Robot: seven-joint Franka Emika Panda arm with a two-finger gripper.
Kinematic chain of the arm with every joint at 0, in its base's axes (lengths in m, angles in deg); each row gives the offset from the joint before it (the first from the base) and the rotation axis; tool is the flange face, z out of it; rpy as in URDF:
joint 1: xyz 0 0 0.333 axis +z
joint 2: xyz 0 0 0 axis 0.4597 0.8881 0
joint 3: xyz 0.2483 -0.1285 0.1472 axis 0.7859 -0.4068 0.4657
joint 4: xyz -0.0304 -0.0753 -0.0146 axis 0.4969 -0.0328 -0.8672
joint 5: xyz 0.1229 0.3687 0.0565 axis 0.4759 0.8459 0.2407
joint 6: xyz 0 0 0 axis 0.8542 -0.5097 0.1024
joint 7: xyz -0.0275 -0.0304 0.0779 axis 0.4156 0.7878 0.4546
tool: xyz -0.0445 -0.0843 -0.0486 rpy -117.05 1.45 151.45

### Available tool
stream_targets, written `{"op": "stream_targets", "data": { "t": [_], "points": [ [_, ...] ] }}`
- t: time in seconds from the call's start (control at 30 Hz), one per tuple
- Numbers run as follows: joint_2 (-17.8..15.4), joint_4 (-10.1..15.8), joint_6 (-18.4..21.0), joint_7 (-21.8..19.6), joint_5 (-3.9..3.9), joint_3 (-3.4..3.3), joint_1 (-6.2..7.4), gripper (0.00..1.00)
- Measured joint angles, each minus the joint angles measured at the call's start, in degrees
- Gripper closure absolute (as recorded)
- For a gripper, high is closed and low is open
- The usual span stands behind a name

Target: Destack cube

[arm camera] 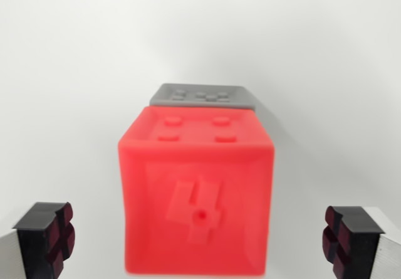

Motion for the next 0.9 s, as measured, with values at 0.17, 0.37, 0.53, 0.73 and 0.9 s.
{"op": "stream_targets", "data": {
  "t": [0.17,0.37,0.53,0.73,0.9],
  "points": [
    [3.49,-0.21,-3.07,-0.35,-0.67,-0.33,0.04,0.00],
    [5.99,-0.46,-5.43,-0.77,-1.22,-0.67,0.26,0.00],
    [6.85,-0.61,-6.14,-0.86,-1.35,-0.92,0.49,1.00],
    [6.86,-0.66,-6.20,-0.87,-1.35,-0.95,0.52,1.00],
    [6.86,-0.67,-6.20,-0.88,-1.35,-0.95,0.52,1.00]
  ]
}}
